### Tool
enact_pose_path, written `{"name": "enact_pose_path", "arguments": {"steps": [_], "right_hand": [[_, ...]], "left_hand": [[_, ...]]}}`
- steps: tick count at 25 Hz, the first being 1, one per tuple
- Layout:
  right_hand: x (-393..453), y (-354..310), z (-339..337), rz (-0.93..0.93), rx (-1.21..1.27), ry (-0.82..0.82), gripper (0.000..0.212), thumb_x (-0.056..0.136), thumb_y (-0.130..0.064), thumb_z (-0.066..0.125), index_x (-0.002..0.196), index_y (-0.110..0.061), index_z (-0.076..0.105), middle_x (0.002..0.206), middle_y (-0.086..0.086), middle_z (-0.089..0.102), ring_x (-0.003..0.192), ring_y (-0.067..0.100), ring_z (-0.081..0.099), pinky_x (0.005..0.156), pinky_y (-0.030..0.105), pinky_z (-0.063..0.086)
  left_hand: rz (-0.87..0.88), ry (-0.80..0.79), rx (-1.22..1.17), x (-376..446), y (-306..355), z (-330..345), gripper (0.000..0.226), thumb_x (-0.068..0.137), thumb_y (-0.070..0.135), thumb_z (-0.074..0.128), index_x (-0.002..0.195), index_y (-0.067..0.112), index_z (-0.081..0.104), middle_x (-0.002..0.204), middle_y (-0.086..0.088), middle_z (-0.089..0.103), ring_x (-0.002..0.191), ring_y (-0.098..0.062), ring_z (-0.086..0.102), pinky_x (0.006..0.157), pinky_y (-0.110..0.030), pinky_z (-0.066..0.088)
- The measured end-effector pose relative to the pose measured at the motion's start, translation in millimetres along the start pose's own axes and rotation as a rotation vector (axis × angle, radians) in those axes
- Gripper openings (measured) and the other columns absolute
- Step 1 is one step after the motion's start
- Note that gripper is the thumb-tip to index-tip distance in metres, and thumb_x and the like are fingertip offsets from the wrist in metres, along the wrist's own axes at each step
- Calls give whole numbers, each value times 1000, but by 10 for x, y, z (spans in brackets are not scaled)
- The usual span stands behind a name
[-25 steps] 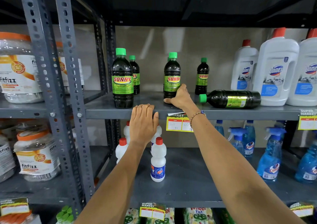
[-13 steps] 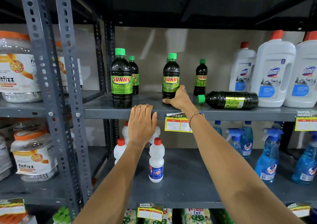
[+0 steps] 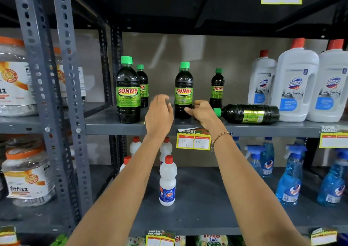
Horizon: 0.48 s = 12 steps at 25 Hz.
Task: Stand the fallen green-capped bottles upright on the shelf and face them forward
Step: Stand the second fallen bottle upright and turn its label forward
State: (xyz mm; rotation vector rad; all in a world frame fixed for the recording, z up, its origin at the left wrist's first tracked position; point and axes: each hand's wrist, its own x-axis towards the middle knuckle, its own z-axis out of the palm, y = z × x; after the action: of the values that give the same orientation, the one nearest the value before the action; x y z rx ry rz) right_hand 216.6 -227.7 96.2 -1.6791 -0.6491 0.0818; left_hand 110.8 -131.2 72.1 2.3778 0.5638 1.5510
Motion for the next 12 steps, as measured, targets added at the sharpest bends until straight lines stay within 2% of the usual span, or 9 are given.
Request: {"name": "enact_pose_path", "arguments": {"steps": [2,3,4,5,6,8,10,12], "right_hand": [[45,18,9,-5,-13,-5,45,85,-3,66,127,3,52,114,7,59,108,21,56,104,36,43],[69,31,18,-7,-36,-2,41,84,-5,67,123,1,56,113,7,63,106,22,59,103,38,46],[85,38,27,-10,-50,3,38,83,-6,68,120,0,58,110,9,65,103,23,61,101,39,48],[95,44,39,-14,-52,11,37,83,-6,68,119,0,60,106,9,66,101,24,61,99,39,49],[103,50,48,-16,-49,21,36,83,-6,68,118,0,61,105,10,66,101,24,61,99,39,49],[107,57,57,-9,-44,47,35,83,-5,67,117,-1,62,111,15,68,108,28,62,101,42,48],[119,54,62,2,-51,56,34,82,-6,67,116,-2,62,114,18,68,111,30,62,101,44,48],[132,45,60,18,-53,58,35,82,-5,67,116,-3,60,114,18,68,111,31,62,100,44,49]], "left_hand": [[-163,-282,-139,276,126,-19,61,93,18,56,145,7,27,143,-13,43,129,-28,44,99,-37,39],[-254,-433,-207,381,155,6,74,91,18,60,149,5,15,148,-15,37,134,-29,38,103,-36,35],[-322,-565,-263,449,156,39,80,88,18,64,149,5,13,146,-15,38,134,-28,38,104,-34,34],[-363,-661,-304,489,123,92,76,86,17,68,146,7,23,139,-11,46,130,-27,42,102,-33,36],[-373,-704,-317,506,82,140,63,83,17,70,137,10,38,131,-11,54,123,-26,49,101,-34,39],[-336,-678,-301,492,15,236,41,78,14,71,117,13,56,112,-11,65,109,-26,59,96,-38,46],[-300,-624,-342,454,8,262,34,77,11,72,110,14,62,107,-11,68,102,-25,62,92,-36,46],[-263,-590,-349,428,38,230,35,78,10,72,112,14,63,107,-10,69,101,-24,62,90,-33,46]]}}
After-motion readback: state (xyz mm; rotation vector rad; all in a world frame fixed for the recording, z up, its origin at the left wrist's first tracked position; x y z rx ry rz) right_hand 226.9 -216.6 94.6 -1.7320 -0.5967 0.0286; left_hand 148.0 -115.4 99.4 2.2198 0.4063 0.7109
